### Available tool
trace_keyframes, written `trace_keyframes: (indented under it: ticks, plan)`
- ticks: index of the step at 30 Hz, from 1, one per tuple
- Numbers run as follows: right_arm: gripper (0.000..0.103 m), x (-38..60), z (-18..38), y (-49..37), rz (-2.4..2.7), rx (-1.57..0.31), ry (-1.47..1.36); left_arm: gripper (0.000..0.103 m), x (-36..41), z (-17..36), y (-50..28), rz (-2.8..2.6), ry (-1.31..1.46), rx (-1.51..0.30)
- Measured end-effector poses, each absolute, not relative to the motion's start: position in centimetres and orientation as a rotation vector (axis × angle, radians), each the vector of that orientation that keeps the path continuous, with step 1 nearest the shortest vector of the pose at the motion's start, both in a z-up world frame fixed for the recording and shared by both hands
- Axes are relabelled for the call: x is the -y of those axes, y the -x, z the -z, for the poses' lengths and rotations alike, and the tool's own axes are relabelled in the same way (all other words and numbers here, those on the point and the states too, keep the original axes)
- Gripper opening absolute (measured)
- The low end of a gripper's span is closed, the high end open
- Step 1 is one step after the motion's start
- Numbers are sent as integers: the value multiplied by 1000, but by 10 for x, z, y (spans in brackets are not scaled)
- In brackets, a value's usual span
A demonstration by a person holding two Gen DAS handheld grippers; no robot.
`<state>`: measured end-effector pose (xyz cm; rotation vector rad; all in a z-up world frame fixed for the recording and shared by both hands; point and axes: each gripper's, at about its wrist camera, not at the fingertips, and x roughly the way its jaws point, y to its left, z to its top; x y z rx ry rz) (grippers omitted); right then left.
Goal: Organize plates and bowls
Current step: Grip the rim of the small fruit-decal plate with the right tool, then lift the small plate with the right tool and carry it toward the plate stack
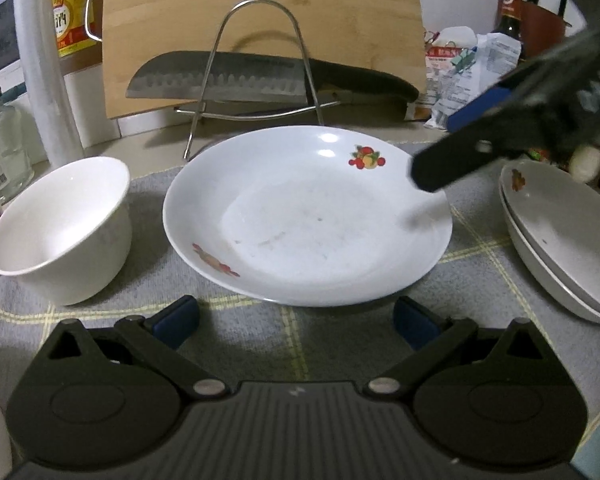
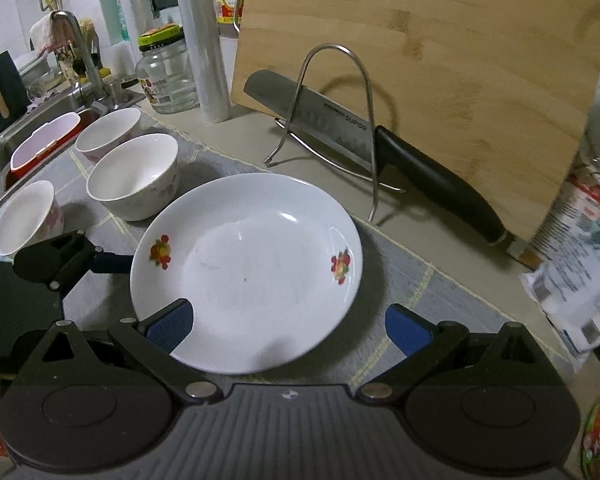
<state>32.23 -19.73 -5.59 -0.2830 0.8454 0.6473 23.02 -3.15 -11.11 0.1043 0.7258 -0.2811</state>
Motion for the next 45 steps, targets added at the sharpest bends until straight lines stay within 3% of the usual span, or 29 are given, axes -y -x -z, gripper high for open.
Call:
trace_keyframes:
  ticks: [24,45]
  plan:
    - [103,174,92,-400,-824,-991,204,103,30,115,-242,315,-116,-705]
    - [103,159,95,-426,-910,-1002,185,103,16,116,-244,398,-144,-688]
